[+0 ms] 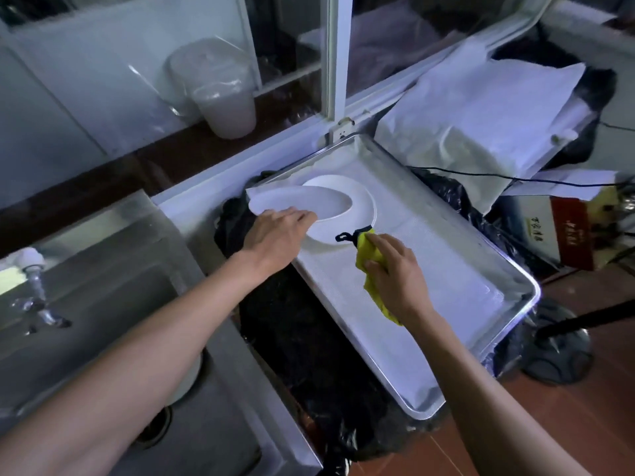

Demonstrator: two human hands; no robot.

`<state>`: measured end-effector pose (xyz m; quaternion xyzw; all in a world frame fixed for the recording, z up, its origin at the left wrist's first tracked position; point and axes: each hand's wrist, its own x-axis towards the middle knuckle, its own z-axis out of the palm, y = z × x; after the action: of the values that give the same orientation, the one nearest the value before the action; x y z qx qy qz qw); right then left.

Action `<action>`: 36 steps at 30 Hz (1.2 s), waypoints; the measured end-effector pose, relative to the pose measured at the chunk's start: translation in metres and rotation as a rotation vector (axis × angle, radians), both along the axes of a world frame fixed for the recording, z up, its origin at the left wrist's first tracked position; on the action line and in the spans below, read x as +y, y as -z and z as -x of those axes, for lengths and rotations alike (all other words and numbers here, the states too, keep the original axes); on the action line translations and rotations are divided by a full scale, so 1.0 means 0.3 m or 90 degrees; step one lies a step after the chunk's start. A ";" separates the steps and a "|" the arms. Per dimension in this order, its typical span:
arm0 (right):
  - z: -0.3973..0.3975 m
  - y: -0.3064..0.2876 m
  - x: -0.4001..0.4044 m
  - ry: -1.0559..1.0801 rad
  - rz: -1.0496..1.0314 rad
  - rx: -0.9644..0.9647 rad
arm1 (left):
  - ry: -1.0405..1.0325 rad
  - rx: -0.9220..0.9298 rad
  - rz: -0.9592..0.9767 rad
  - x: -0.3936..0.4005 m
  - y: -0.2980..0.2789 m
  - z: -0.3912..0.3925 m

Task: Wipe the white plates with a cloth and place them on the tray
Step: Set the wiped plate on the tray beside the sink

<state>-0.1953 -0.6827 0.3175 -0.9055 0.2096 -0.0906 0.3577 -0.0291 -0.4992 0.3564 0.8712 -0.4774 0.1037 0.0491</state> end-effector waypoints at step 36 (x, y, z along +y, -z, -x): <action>-0.003 0.188 -0.123 0.040 -0.069 0.040 | -0.030 0.109 -0.278 -0.274 0.382 -0.057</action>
<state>-0.1945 -0.7198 0.2611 -0.8802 0.2534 -0.0617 0.3966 -0.0120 -0.5812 0.2418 0.8778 -0.4619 -0.0749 -0.1027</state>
